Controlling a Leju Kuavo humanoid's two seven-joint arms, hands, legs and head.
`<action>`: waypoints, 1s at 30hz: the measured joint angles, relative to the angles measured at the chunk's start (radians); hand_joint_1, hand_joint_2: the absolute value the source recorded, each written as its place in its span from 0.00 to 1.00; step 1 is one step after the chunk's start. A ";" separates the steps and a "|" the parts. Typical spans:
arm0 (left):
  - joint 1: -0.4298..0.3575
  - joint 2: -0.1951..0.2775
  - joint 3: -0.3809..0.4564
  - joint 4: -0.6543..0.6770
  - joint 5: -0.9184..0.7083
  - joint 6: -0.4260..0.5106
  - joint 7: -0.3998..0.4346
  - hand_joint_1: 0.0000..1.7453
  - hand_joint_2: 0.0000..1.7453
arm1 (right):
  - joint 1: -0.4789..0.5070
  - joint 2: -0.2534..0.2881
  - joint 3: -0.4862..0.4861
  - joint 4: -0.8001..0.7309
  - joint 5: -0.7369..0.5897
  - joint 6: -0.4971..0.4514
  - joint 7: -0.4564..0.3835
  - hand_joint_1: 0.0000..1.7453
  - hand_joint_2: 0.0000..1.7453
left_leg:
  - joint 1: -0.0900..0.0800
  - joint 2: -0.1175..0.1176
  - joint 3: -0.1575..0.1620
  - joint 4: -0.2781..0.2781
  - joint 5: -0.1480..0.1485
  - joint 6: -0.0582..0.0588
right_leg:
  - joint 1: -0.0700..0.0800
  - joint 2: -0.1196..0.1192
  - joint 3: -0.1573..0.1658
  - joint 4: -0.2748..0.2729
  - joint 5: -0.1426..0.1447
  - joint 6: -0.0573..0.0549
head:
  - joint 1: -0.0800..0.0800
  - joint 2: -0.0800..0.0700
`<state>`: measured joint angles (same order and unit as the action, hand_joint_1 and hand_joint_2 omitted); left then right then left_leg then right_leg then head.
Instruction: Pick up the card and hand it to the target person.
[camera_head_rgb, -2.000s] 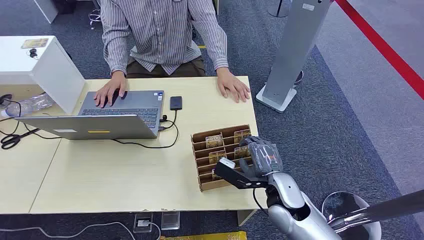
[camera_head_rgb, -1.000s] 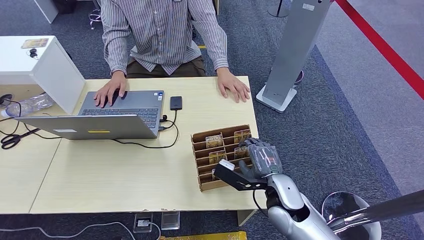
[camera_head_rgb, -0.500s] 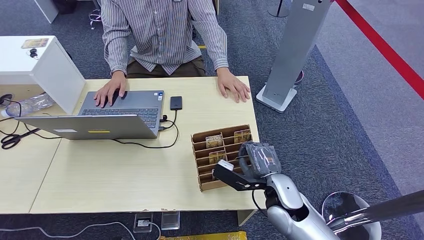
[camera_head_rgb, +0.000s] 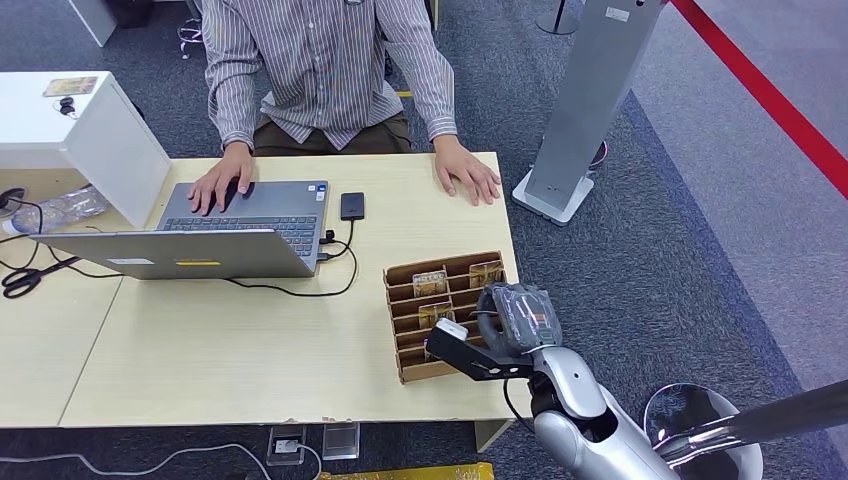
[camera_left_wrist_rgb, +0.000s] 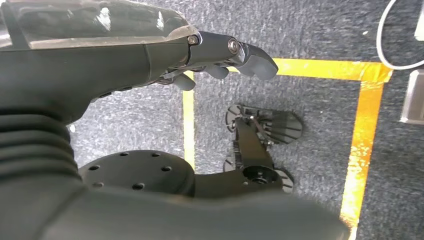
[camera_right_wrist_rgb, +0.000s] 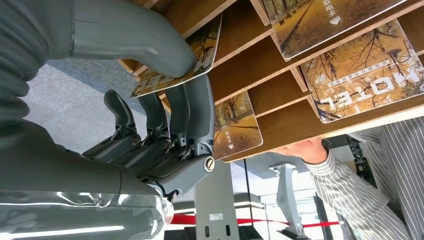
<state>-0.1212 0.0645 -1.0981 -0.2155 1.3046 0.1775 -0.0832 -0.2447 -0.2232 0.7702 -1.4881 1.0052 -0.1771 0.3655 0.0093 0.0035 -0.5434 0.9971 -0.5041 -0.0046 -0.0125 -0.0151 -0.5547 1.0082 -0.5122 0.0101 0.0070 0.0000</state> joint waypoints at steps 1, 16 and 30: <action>0.000 0.000 0.000 0.000 0.000 0.005 -0.001 0.00 1.00 | 0.000 0.000 0.000 0.000 0.000 -0.002 0.000 0.78 1.00 | 0.000 0.000 0.000 0.000 0.000 0.000 | 0.000 0.000 0.000 0.000 0.000 0.000 | 0.000 0.000; 0.009 0.006 -0.001 0.000 0.018 0.016 -0.002 0.00 1.00 | -0.094 -0.079 -0.080 -0.194 -0.301 0.076 -0.053 0.78 1.00 | 0.000 0.000 0.000 0.000 0.000 0.000 | 0.000 0.000 0.000 0.000 0.000 0.000 | 0.001 0.000; 0.004 0.011 -0.003 0.000 0.014 0.008 0.008 0.00 1.00 | -0.357 -0.162 -0.108 -0.410 -0.481 0.164 -0.096 0.78 1.00 | 0.000 0.000 0.000 0.000 0.000 0.000 | 0.000 0.000 0.000 0.000 0.000 0.000 | 0.000 0.000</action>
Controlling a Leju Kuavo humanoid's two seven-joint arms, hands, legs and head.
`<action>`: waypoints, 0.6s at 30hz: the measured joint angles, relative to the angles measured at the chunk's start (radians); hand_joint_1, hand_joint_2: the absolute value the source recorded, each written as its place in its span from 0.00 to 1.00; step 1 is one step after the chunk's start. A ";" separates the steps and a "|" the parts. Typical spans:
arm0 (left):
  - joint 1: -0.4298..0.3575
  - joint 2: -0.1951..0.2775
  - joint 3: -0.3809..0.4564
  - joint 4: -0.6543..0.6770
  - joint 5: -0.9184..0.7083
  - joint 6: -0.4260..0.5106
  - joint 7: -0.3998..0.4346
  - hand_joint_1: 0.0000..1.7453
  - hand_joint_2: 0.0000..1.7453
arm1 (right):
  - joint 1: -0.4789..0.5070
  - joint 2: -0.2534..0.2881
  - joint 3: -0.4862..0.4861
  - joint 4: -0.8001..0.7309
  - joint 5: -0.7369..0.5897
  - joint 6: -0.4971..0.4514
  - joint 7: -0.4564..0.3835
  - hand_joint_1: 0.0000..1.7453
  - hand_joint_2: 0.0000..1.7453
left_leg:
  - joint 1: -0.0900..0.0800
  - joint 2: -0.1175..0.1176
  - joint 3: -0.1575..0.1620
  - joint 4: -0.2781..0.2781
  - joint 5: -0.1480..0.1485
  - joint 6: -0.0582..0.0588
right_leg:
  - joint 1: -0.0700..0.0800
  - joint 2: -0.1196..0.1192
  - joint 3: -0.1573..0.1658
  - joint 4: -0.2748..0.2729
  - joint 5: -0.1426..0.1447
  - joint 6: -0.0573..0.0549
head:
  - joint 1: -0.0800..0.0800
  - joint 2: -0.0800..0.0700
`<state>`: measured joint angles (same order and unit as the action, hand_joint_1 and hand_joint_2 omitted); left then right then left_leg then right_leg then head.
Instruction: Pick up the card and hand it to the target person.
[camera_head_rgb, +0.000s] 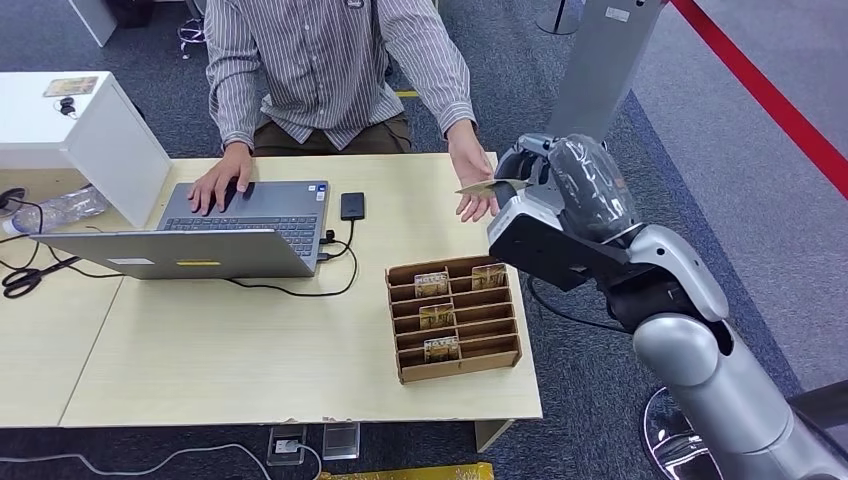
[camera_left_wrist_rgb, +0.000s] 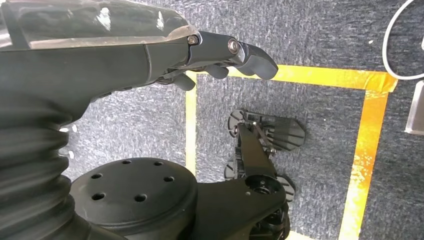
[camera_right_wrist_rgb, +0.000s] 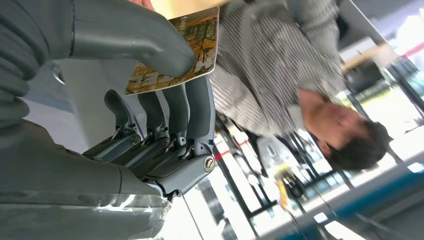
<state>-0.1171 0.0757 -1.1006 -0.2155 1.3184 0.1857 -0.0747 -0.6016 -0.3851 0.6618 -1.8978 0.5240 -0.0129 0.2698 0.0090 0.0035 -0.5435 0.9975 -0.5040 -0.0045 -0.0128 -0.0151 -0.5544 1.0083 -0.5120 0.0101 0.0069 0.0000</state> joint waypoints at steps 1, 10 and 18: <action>-0.003 0.000 -0.001 0.000 -0.002 0.000 0.003 0.00 1.00 | -0.014 0.002 0.005 0.006 0.012 -0.026 -0.017 0.78 1.00 | 0.000 0.000 0.000 0.000 0.000 0.000 | 0.000 0.000 0.000 0.000 0.000 0.000 | 0.000 0.000; -0.026 -0.003 -0.017 0.000 -0.013 -0.003 0.016 0.00 1.00 | -0.067 0.074 0.074 0.215 0.254 -0.329 -0.133 0.78 1.00 | 0.000 -0.001 0.000 0.000 0.000 0.000 | 0.000 -0.001 0.000 0.000 0.000 0.000 | 0.000 0.000; -0.027 -0.003 -0.029 0.000 -0.015 -0.002 0.026 0.00 1.00 | -0.060 0.125 0.118 0.386 0.276 -0.416 -0.177 0.19 1.00 | 0.000 -0.001 -0.001 0.000 0.000 0.000 | 0.000 -0.001 0.000 0.000 0.000 0.000 | 0.000 0.000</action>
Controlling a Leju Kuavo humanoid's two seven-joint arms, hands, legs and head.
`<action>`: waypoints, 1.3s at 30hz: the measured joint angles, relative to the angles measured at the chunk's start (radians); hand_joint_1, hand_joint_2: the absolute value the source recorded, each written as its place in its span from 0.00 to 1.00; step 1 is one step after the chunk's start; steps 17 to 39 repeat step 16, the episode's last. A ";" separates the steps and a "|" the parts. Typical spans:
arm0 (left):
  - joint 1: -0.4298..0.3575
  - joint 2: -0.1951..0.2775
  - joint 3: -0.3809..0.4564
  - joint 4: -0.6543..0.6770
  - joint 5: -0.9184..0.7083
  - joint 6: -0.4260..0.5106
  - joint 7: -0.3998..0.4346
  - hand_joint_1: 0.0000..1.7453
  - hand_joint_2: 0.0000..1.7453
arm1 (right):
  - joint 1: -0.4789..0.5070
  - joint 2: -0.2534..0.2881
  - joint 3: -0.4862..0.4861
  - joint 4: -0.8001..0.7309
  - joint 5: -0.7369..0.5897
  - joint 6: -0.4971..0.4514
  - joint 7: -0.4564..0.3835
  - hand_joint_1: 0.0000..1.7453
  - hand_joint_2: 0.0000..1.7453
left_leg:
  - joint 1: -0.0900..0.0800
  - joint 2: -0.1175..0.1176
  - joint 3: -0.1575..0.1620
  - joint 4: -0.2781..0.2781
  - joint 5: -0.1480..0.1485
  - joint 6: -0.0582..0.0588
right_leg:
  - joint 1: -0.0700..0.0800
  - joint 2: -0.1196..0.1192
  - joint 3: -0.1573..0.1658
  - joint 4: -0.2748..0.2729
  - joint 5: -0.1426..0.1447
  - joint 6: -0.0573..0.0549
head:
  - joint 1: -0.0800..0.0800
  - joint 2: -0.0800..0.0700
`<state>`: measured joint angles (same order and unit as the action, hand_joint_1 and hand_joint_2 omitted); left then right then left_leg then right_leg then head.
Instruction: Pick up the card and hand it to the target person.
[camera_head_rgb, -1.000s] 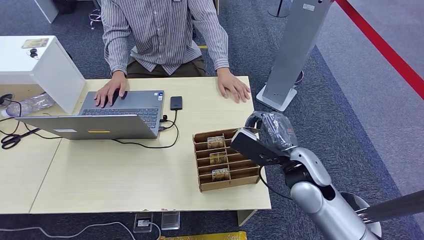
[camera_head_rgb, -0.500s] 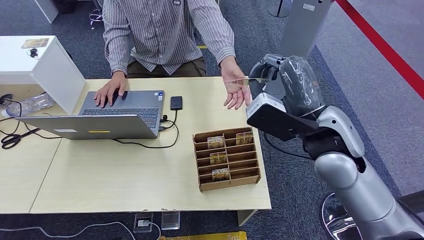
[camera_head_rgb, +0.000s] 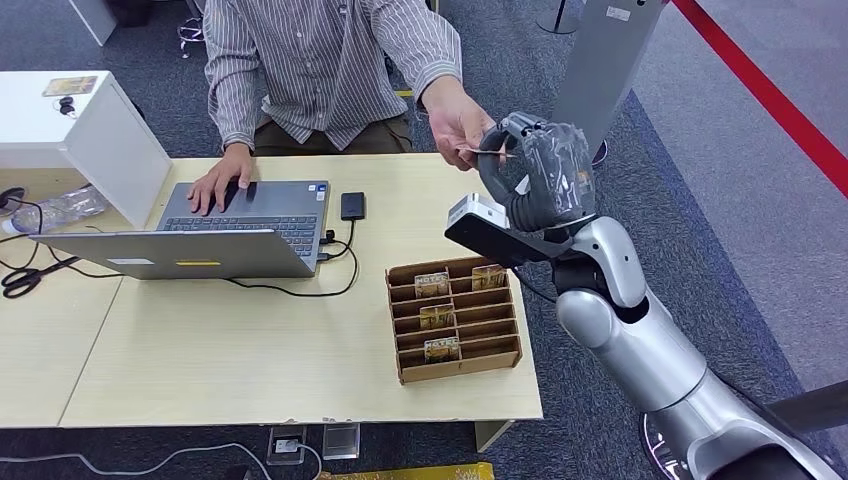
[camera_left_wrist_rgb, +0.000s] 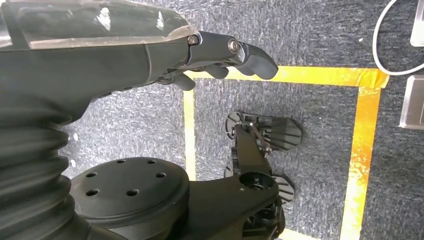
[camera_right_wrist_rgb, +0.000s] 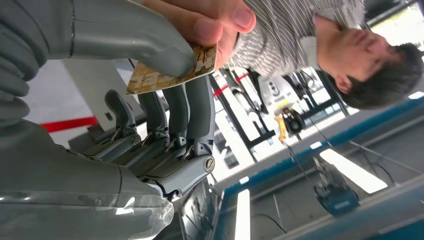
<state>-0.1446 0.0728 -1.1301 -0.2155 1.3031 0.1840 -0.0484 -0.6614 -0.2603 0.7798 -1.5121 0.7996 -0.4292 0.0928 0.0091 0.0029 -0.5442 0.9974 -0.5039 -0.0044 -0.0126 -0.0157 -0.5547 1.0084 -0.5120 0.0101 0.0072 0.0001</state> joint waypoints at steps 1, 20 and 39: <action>0.001 0.000 -0.001 0.000 0.000 -0.003 0.000 0.00 1.00 | 0.003 0.004 0.004 0.012 -0.001 -0.002 -0.002 0.00 1.00 | 0.000 0.000 0.000 0.000 0.000 0.000 | 0.000 0.000 0.000 0.000 0.000 0.000 | 0.000 0.000; 0.021 0.001 -0.014 0.000 0.015 0.015 -0.038 0.00 0.00 | 0.091 0.025 0.018 0.043 -0.190 -0.035 -0.022 0.00 1.00 | 0.000 0.000 0.000 0.000 0.000 0.000 | 0.000 0.000 -0.001 0.000 0.000 0.000 | 0.000 0.000; 0.021 0.001 -0.014 0.000 0.015 0.015 -0.038 0.00 0.00 | 0.091 0.025 0.018 0.043 -0.190 -0.035 -0.022 0.00 1.00 | 0.000 0.000 0.000 0.000 0.000 0.000 | 0.000 0.000 -0.001 0.000 0.000 0.000 | 0.000 0.000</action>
